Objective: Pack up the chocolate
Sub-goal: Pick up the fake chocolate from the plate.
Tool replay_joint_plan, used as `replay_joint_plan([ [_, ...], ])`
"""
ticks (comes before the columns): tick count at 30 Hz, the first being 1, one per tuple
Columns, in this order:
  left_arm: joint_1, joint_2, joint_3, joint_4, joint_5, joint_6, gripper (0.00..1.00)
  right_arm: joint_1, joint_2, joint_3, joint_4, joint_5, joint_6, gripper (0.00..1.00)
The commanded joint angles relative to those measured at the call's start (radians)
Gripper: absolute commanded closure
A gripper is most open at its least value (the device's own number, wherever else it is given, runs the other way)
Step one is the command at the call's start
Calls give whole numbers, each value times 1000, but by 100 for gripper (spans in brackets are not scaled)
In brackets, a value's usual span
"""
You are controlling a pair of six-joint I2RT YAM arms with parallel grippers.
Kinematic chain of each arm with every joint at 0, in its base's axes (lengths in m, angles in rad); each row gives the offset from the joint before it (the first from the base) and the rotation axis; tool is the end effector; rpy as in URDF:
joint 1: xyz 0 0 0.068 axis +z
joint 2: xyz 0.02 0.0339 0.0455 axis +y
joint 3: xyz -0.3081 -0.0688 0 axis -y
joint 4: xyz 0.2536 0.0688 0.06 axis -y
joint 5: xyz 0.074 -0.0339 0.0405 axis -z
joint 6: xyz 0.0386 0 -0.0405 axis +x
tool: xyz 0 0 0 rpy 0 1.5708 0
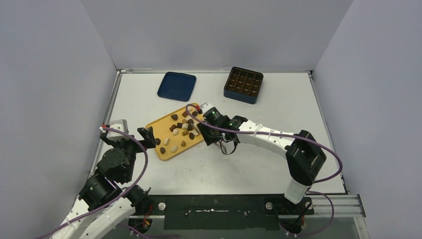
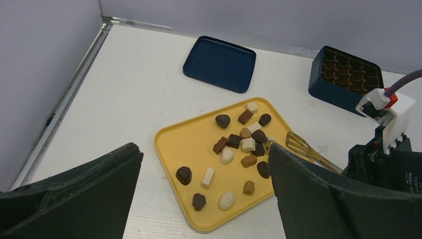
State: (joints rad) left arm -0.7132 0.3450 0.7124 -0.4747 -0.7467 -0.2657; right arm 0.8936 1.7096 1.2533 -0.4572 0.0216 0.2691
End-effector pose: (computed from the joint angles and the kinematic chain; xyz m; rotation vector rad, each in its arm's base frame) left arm 0.0526 -0.0109 0.3538 -0.1886 1.6400 -0.1191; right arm 0.2422 0.2999 0.2716 -0.7725 2.4235 0.4534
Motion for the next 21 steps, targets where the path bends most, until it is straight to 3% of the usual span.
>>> replay_joint_plan([
  [1, 5, 8, 1, 45, 12, 14, 3, 15, -62, 8, 28, -38, 15, 51],
  [21, 5, 21, -1, 44, 14, 14, 3, 41, -70, -45, -20, 54, 29, 51],
])
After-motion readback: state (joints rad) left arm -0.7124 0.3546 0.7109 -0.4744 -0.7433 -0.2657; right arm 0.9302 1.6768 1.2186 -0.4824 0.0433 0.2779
